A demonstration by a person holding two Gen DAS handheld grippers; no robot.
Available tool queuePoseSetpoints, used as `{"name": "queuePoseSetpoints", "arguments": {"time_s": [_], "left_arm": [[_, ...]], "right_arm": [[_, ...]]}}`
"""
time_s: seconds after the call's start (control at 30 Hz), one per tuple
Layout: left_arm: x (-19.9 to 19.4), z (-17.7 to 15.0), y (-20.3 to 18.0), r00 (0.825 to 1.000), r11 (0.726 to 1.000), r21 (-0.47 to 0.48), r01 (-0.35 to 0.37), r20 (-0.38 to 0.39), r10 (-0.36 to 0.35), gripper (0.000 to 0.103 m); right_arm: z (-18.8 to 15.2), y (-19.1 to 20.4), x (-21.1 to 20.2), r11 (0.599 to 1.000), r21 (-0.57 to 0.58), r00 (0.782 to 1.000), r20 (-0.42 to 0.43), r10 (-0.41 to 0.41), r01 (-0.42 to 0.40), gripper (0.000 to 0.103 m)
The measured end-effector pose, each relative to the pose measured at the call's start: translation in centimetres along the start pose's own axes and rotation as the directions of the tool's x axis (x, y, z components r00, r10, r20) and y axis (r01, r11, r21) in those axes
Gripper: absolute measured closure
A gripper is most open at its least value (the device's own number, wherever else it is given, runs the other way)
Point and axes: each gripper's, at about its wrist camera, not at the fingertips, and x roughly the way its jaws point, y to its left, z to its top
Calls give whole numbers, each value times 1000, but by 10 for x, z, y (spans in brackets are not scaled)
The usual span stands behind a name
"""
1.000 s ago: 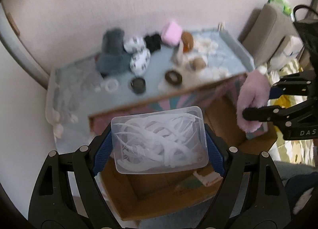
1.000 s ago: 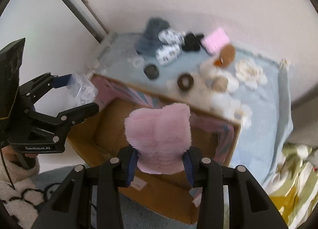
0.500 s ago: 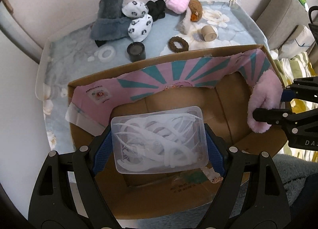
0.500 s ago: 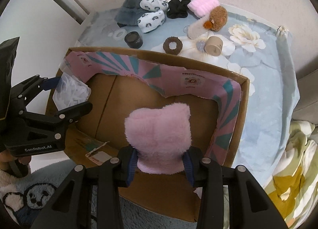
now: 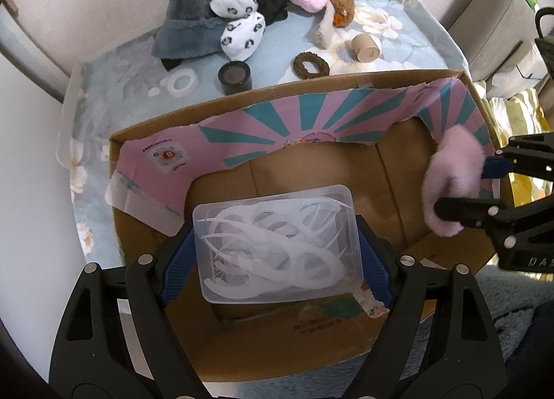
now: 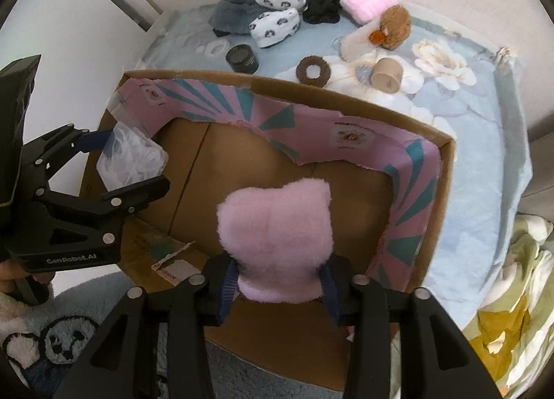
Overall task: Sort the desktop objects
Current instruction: 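Carry both held items over the cardboard box and open both tools, then move both tools back toward the grey plush and second pink piece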
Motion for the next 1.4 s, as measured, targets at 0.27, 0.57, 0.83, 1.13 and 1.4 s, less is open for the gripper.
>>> {"name": "queuePoseSetpoints", "arguments": {"time_s": [0.27,0.57,0.83,1.13,1.4], "left_arm": [[-8,1,15,1000,996,-85,13,23,-11,0],[-25,5,27,996,993,-120,-22,78,31,0],[-44,9,39,991,986,-164,-8,133,30,0],[-71,34,70,969,981,-190,-39,232,83,0],[-84,81,112,931,929,-371,-3,338,139,0]], "right_arm": [[2,-10,-9,998,58,999,48,8,-11,33],[4,-15,-25,997,76,996,91,-10,4,33],[7,-18,-44,995,96,987,161,5,-20,33],[21,-35,-64,991,130,974,226,-20,-10,33],[65,-46,-89,990,138,948,315,-50,7,33]]}}
